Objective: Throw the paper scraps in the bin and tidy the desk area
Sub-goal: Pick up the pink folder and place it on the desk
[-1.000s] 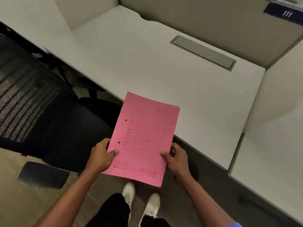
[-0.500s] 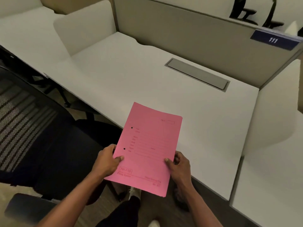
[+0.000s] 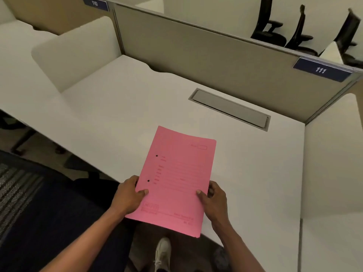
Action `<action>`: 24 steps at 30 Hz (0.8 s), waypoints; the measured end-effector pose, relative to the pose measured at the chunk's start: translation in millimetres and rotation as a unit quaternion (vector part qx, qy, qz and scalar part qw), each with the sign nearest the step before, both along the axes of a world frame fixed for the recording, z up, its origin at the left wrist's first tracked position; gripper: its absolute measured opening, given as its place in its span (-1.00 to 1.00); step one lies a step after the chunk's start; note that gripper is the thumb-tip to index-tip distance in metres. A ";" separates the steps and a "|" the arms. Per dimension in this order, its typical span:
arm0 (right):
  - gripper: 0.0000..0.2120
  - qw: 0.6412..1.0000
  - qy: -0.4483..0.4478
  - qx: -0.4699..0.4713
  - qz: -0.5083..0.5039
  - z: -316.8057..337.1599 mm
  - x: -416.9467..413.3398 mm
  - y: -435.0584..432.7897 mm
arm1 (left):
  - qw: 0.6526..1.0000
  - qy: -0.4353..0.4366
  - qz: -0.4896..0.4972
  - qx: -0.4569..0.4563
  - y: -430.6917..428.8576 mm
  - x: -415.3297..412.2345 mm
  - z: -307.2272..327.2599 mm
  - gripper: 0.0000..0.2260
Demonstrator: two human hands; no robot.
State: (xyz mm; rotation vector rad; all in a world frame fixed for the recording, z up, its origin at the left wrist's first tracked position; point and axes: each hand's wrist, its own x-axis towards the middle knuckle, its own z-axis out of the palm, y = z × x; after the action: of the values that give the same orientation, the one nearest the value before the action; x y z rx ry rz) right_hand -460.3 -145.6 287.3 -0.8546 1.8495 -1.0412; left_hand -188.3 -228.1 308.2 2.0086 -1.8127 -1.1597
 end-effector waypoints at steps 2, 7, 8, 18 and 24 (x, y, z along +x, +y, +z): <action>-0.74 1.000 -0.011 -0.001 -0.012 1.9 0.7 -12.5 | 1.000 -0.003 -0.007 -0.004 -15.6 -2.9 2.2 -0.67; -0.73 1.000 -0.016 -0.003 -0.015 -1.9 -3.9 -36.4 | 1.000 0.001 0.007 0.002 -41.7 -11.9 -3.1 -0.62; -0.72 1.000 -0.020 -0.003 -0.016 -4.0 -6.5 -41.5 | 1.000 0.002 0.014 -0.001 -45.7 -14.8 -6.0 -0.59; -0.63 0.999 -0.015 0.003 0.039 -22.5 -33.6 -96.7 | 0.995 0.000 0.081 -0.056 -90.8 -42.7 -16.6 -0.59; -0.59 0.998 -0.016 0.004 0.058 -20.6 -33.2 -137.9 | 0.993 -0.003 0.099 -0.062 -131.4 -40.9 -17.5 -0.60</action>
State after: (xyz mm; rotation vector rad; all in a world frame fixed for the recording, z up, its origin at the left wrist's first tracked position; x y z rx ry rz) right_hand -493.6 -283.6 266.7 -0.9251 1.7539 -0.9696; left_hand -229.2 -359.5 290.7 2.0668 -1.6025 -0.9609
